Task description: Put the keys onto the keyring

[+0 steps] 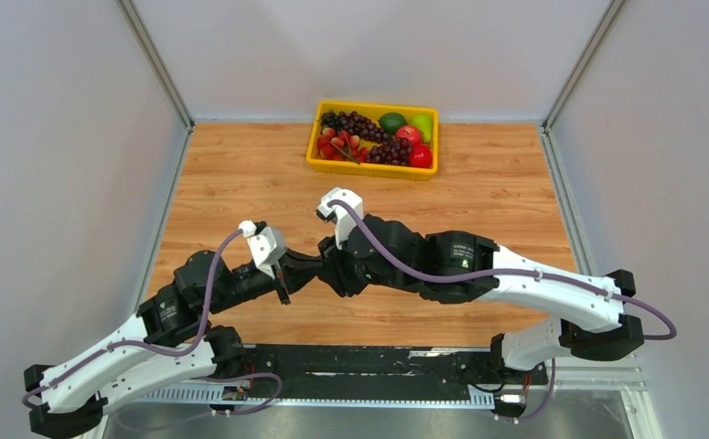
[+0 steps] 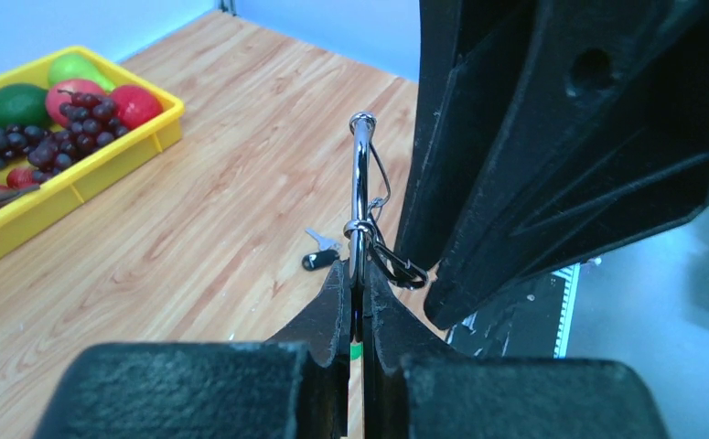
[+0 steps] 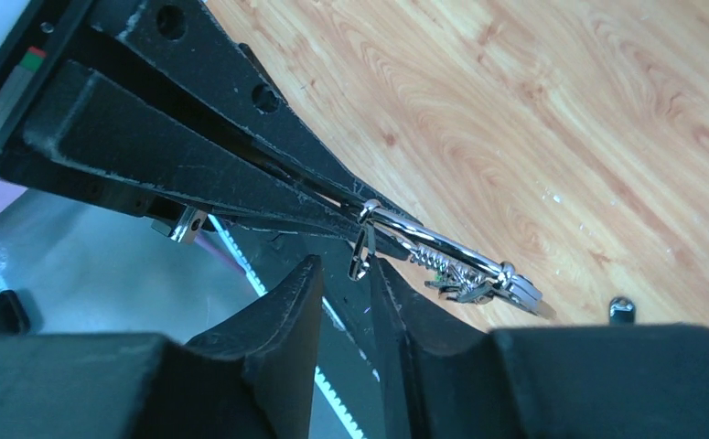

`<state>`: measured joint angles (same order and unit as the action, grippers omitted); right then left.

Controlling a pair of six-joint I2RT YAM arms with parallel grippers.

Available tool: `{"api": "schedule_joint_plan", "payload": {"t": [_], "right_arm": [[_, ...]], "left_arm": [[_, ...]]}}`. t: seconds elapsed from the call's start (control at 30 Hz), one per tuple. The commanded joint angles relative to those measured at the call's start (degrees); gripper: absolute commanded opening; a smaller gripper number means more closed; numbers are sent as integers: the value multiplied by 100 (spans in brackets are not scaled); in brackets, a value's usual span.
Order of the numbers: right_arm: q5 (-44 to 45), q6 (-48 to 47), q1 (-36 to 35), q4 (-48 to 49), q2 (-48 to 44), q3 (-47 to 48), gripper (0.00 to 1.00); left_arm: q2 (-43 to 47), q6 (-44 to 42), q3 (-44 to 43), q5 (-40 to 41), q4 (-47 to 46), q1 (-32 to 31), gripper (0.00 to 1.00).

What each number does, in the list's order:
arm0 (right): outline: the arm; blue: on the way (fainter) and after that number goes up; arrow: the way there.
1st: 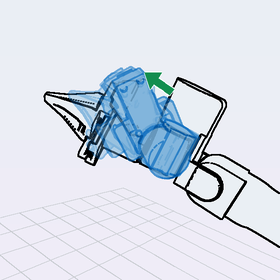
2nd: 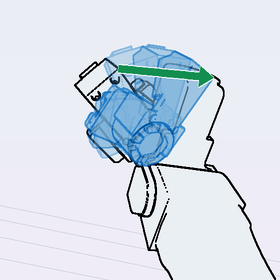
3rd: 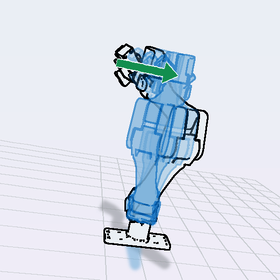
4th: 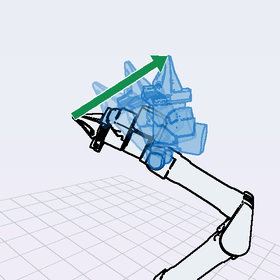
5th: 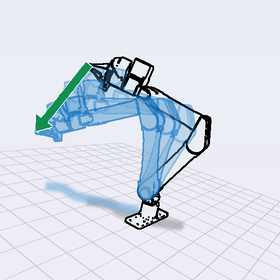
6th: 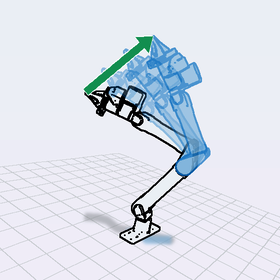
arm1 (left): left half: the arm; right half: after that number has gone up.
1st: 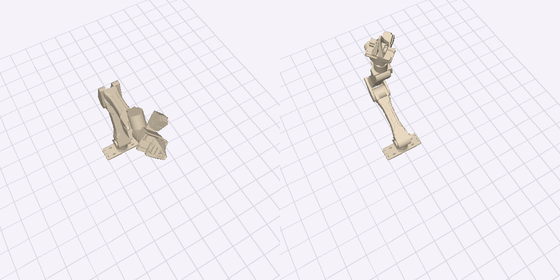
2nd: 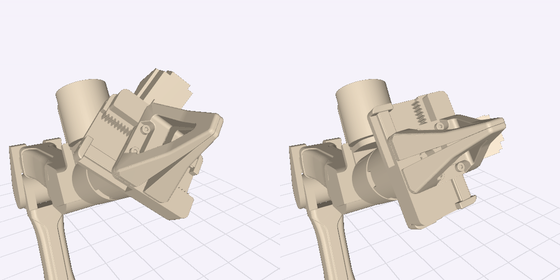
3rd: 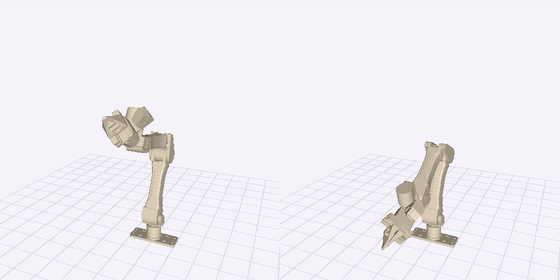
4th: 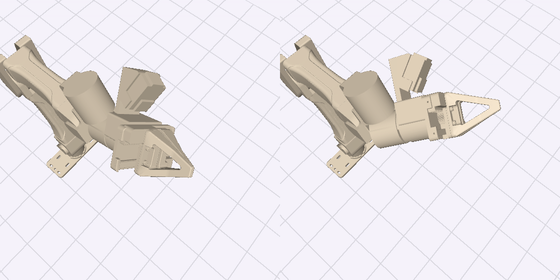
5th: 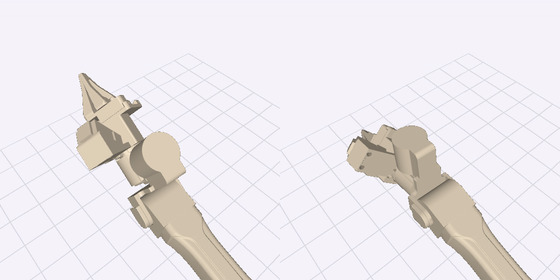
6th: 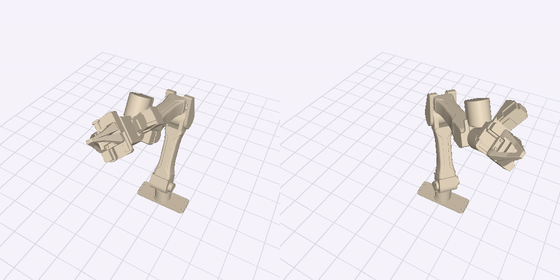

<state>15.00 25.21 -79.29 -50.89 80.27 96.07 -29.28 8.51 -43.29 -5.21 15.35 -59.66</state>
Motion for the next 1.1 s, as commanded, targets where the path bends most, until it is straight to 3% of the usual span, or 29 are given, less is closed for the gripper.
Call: {"api": "schedule_joint_plan", "payload": {"t": [0.0,0.23,0.57,0.67,0.83,1.07], "right_arm": [[764,-576,-271,406,-163,136,36],[1853,-1199,-586,1212,-796,-666,44],[2120,-3092,-1227,4088,-1877,-2722,46],[1915,-3701,-1450,4425,-1850,-2926,45],[2322,-5085,-2041,5343,-1814,-3350,43],[2813,-6489,-2663,5744,-1680,-3377,43]], "left_arm": [[206,-54,-3,-243,-1053,-57,1],[317,-110,-2,-227,-1264,-58,1],[454,-122,23,-170,-1501,-56,1],[484,-103,25,-138,-1683,-55,0],[435,-1,-68,-122,-1635,-60,0],[468,220,-134,-70,-1378,-55,0]]}}
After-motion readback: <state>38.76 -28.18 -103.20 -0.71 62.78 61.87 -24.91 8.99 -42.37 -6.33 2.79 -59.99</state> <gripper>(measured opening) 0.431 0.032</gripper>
